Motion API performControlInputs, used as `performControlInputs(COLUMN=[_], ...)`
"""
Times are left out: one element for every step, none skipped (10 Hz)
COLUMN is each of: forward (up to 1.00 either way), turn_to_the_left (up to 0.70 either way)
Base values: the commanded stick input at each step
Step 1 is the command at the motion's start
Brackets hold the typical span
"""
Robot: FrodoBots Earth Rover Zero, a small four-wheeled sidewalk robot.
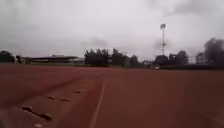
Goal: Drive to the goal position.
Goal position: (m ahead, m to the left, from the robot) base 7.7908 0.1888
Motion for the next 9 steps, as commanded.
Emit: performControlInputs(forward=[0.50, 0.50, 0.50, 0.50, 0.50, 0.50, 0.50, 0.50, 0.50], turn_to_the_left=[0.00, 0.00, -0.07, -0.23, -0.35, -0.44, -0.28, -0.04, 0.00])
